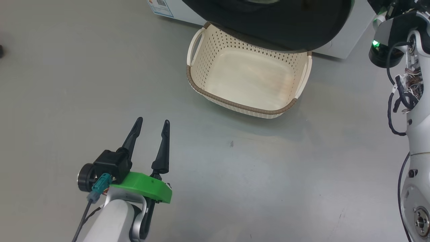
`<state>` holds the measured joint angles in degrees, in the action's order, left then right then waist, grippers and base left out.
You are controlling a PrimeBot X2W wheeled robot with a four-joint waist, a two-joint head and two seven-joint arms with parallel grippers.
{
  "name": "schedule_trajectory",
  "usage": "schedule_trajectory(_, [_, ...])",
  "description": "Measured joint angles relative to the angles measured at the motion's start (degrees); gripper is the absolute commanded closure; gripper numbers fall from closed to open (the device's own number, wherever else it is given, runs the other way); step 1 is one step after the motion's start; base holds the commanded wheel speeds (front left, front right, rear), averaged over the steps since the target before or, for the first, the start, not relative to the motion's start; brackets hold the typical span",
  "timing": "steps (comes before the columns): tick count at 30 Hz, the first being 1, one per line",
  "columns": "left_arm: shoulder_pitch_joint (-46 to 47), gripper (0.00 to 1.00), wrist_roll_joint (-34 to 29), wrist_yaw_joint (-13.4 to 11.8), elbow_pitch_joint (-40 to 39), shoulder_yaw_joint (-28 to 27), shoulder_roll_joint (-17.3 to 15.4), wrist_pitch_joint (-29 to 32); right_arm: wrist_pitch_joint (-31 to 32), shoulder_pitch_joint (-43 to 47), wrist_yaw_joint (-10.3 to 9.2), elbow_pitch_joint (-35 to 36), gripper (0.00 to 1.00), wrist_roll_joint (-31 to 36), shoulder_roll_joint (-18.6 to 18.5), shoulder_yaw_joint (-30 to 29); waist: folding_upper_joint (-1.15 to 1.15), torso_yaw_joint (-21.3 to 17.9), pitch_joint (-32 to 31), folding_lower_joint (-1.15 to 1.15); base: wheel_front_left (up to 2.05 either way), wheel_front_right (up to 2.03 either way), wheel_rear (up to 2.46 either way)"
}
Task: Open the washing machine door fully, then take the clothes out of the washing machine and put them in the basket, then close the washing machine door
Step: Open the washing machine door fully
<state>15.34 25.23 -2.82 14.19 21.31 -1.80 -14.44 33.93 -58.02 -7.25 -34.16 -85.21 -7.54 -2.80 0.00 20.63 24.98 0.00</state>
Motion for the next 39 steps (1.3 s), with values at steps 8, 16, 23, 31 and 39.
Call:
schedule_trajectory(8, [0.0,0.00,0.0,-0.4,0.5,0.5,0.0,0.0,2.2,1.1,0.00,-1.5,1.00,-1.1,0.1,0.0,0.00,0.5,-1.8,0.00,0.00,0.00,0.00])
schedule_trajectory(16, [-0.1,0.00,0.0,-0.5,0.7,0.7,0.0,0.0,4.2,4.5,0.01,-1.9,1.00,-1.0,0.3,1.0,0.00,1.2,-3.9,0.00,0.00,0.00,0.00])
schedule_trajectory(23, [-1.1,0.00,0.0,-0.9,1.1,0.3,0.0,0.0,5.7,7.1,0.00,-2.0,1.00,-1.7,1.1,2.1,0.00,1.5,-5.7,0.00,0.00,0.00,0.00])
schedule_trajectory(31, [-1.7,0.00,-0.1,-1.0,0.9,0.1,0.0,0.0,7.9,8.6,0.00,-1.3,1.00,-2.1,2.4,4.8,0.00,1.3,-6.8,0.00,0.00,0.00,0.00])
schedule_trajectory(39, [-1.9,0.00,-0.1,-1.0,0.6,0.1,0.0,0.0,9.9,10.7,0.00,0.1,1.00,-3.1,2.8,7.2,0.00,1.7,-7.4,0.00,0.00,0.00,0.00])
